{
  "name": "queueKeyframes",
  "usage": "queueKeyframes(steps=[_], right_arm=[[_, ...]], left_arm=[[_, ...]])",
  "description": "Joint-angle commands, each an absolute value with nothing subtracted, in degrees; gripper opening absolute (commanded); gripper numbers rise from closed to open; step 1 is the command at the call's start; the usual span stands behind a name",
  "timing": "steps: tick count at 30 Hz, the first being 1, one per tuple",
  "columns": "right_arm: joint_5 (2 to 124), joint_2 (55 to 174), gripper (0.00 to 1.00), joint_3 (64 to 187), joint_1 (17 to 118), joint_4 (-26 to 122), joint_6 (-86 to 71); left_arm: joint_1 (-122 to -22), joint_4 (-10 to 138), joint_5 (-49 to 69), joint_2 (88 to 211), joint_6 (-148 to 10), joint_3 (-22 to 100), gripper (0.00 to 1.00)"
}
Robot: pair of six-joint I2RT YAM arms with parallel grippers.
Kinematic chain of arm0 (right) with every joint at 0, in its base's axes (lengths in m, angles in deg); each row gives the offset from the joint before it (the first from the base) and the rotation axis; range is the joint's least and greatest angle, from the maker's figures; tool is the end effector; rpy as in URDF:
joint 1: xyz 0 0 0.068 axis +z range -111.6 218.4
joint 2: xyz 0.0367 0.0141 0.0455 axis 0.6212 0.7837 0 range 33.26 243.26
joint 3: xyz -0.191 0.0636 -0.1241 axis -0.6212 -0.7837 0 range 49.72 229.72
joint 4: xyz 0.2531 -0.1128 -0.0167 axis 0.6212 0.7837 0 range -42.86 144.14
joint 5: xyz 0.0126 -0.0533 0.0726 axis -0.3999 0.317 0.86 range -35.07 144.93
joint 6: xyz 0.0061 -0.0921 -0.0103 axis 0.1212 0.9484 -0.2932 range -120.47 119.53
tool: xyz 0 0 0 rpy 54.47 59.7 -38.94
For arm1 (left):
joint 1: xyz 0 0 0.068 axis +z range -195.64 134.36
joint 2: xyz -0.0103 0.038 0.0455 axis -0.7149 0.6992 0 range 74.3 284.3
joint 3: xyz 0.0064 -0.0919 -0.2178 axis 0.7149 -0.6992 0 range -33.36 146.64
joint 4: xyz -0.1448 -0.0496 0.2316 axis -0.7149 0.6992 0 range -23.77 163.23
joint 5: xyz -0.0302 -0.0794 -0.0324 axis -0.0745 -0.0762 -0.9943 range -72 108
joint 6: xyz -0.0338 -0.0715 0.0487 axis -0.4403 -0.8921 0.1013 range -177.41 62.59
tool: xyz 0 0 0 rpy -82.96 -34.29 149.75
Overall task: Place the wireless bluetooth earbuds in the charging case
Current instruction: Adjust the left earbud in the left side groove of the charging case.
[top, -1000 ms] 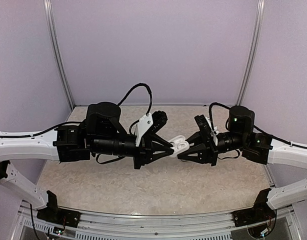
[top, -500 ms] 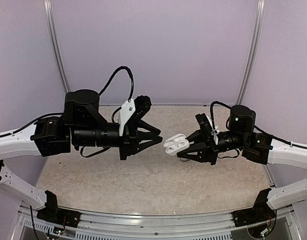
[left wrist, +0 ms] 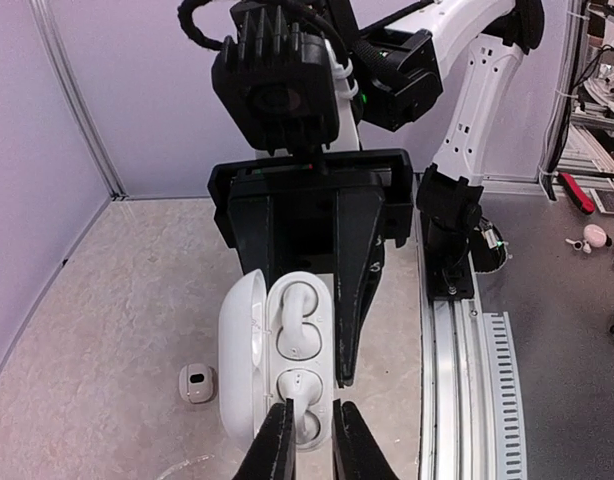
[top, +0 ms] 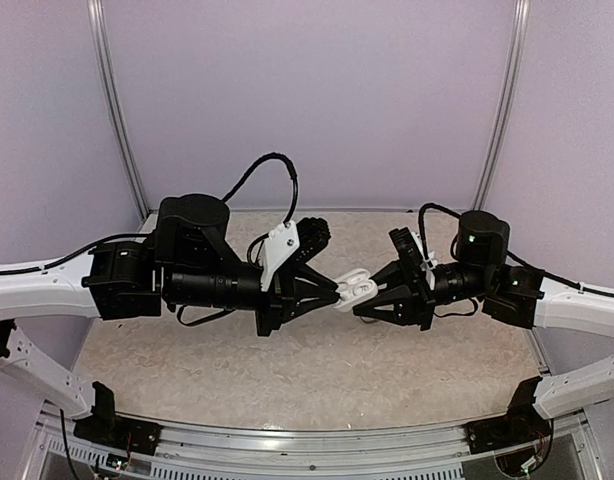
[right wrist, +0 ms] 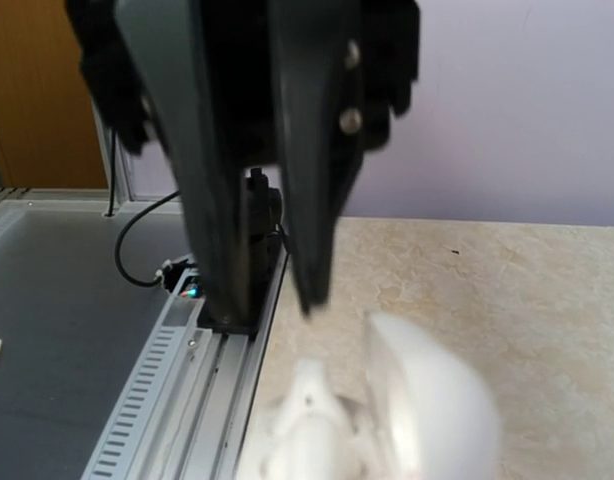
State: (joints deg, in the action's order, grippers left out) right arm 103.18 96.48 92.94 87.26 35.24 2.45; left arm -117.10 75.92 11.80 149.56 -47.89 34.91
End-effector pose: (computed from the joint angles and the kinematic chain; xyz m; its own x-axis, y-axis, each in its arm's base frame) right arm 0.1592 0.2769 0.2640 -0.0422 -0.0999 -0.9941 -0.9909 -0.1233 0.0545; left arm 0.1124 -0.3635 0.3149 0.0712 0.3045 -0.9499 0.9771 0.1700 0.1278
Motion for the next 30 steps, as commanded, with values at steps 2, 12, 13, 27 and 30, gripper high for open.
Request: queueKeyframes(steps=[2,12,13,27,30], right_arm=[[104.50,96.59,0.00,94.18,87.75,33.73,1.69],[104.76,96.04,0.00,94.00,87.77,33.52,1.55],[104.83,96.01,0.00,94.02,87.74,33.45,1.55],[103.04,95.63,0.00,92.59,87.69,33.35,1.08],[102.64,95.82,0.00,92.35,87.71,33.46,0.87]], left_arm=[[-117.36,75.79,13.45,151.43,-46.68,37.13,0.13],[-117.36,76.85,14.48,153.76,-46.40,36.99,0.02],[-117.37,76.98,14.45,153.97,-46.38,37.03,0.02],[-117.99,76.88,15.90,150.93,-45.19,36.38,0.22],[-117.97,75.32,17.53,147.08,-44.65,34.81,0.37]])
